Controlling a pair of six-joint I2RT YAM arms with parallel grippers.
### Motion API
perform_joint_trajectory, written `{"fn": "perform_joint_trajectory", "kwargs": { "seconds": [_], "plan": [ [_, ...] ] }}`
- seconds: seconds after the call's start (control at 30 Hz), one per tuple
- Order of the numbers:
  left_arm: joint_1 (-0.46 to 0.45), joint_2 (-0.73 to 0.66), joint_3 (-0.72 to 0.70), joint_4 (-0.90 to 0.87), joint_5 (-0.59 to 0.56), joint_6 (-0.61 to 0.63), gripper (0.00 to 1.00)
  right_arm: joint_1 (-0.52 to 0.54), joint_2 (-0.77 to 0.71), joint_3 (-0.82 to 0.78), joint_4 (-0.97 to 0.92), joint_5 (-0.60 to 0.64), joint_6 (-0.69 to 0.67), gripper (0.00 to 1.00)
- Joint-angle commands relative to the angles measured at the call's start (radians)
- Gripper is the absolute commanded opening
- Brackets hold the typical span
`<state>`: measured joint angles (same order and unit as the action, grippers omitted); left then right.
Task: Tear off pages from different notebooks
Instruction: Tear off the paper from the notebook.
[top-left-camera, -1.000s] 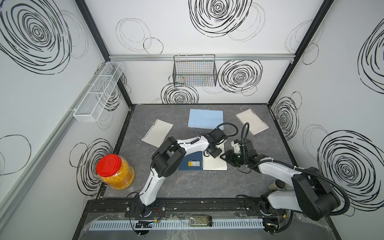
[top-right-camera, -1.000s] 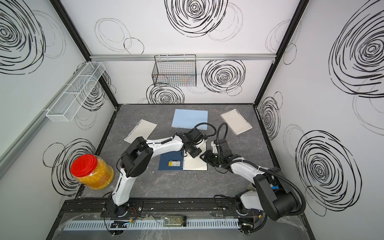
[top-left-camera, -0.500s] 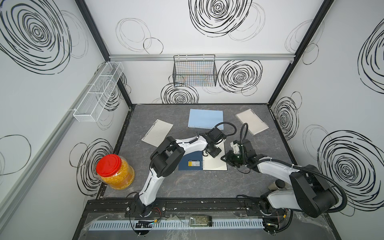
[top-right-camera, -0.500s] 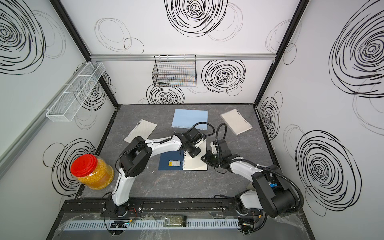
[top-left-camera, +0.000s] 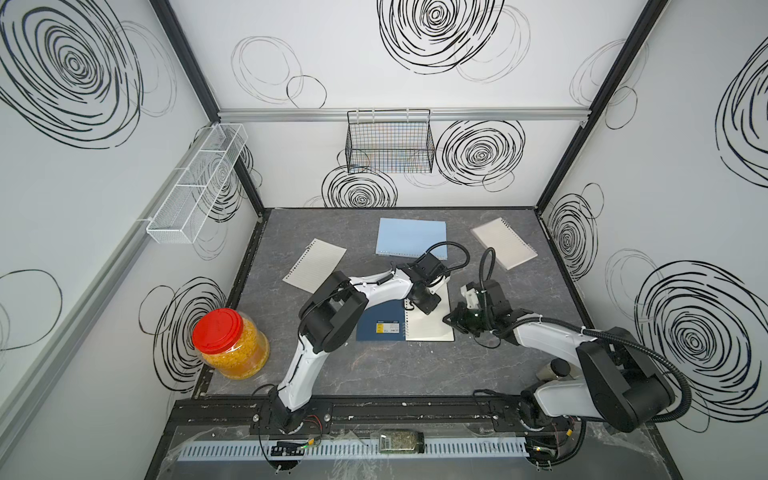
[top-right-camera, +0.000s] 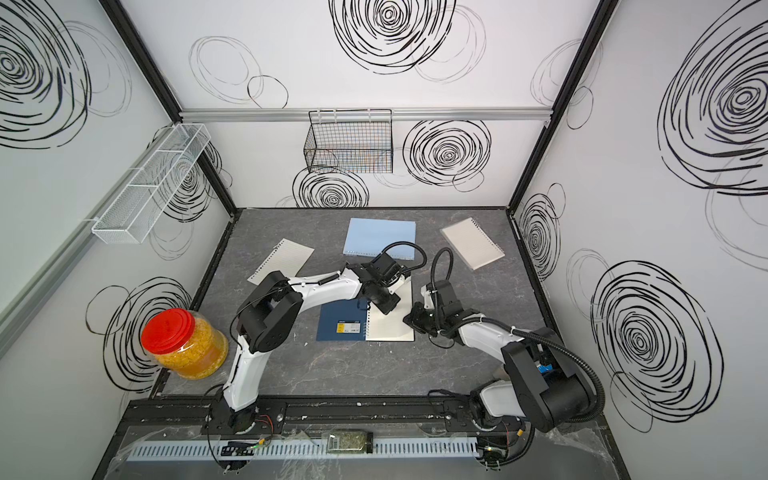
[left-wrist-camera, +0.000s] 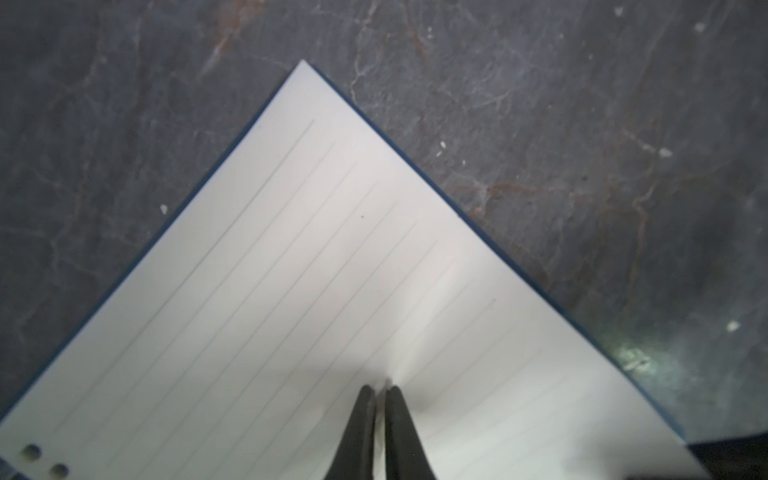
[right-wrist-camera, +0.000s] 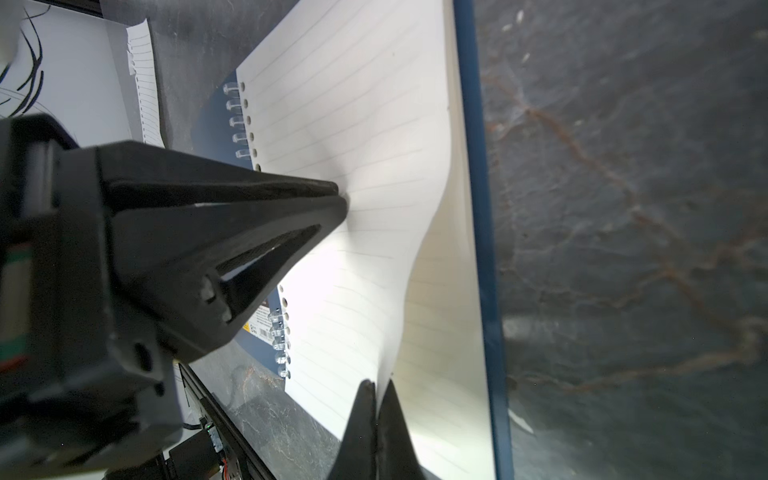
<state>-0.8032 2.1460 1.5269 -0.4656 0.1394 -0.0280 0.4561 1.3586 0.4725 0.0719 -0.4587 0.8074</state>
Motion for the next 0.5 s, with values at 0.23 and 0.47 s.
{"fn": "perform_joint_trajectory", "kwargs": {
  "seconds": [0.23, 0.47],
  "plan": [
    [0.041, -0.089, -0.011, -0.088, 0.025, -0.087, 0.5, 0.004, 0.001, -0.011, 0.011, 0.0, -0.019, 0.0],
    [0.113, -0.206, -0.073, -0.004, 0.057, -0.151, 0.54, 0.007, 0.002, -0.011, 0.023, -0.005, -0.02, 0.0]
  ]
}}
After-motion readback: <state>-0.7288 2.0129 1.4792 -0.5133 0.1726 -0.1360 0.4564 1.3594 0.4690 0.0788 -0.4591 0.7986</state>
